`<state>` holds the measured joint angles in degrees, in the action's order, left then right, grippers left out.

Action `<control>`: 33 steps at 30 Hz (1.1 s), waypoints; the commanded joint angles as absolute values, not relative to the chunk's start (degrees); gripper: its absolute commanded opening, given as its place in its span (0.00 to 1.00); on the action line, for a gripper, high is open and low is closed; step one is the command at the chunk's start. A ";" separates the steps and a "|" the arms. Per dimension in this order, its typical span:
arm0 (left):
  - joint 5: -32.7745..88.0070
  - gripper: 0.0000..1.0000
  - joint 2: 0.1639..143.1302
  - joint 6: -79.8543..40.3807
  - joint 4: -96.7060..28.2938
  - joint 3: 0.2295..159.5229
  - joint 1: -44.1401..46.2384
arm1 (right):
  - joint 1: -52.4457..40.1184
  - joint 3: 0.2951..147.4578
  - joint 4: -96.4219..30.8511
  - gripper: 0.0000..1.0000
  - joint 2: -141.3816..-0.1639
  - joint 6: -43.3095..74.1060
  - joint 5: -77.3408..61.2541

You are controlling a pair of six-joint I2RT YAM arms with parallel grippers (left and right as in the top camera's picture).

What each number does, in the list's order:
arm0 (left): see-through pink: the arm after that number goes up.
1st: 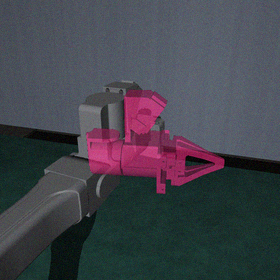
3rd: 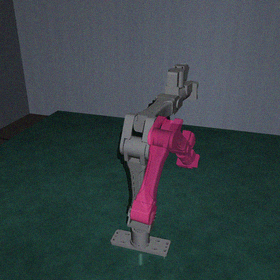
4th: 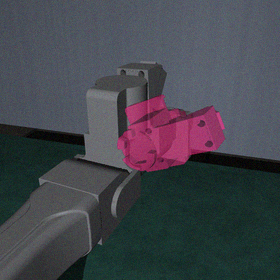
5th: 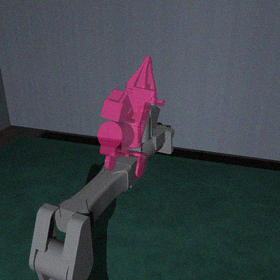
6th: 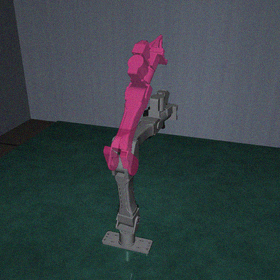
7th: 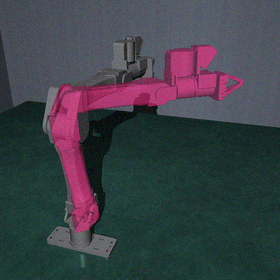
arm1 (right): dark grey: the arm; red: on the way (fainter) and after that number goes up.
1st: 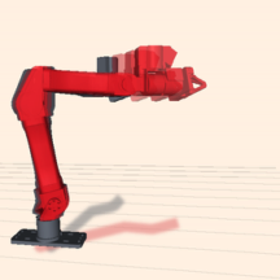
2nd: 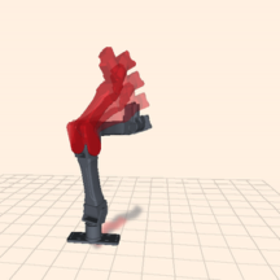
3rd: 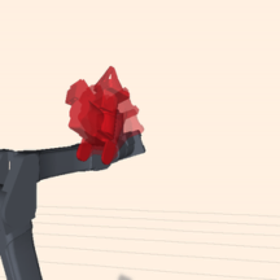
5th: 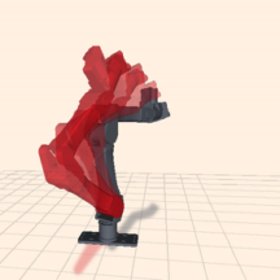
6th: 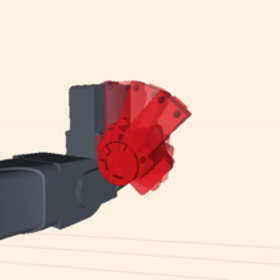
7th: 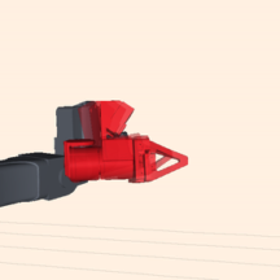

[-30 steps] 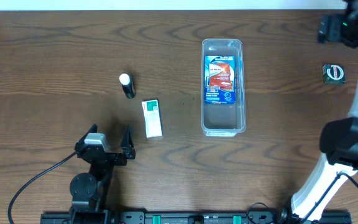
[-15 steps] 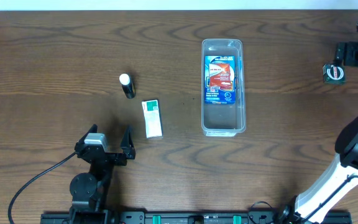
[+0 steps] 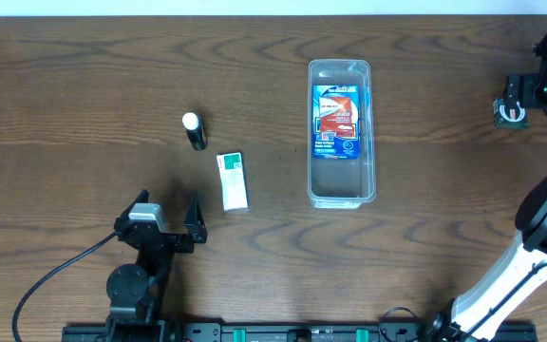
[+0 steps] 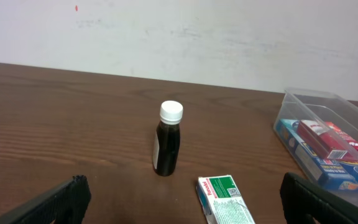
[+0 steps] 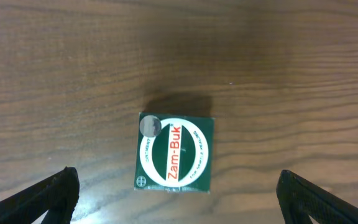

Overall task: Pack container
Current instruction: 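Move right gripper to the green Zam-Buk tin and grasp it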

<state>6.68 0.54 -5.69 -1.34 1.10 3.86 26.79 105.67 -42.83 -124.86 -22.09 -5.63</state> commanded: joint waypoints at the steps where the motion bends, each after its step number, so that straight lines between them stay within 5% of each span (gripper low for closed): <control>1: 7.31 0.98 0.23 -4.75 -3.42 0.23 4.03 | 26.89 105.21 -42.54 0.99 -128.35 -23.16 -6.39; 33: 7.31 0.98 0.23 -4.75 -3.42 0.23 4.03 | 26.94 105.21 -39.97 0.99 -136.42 -21.02 -6.26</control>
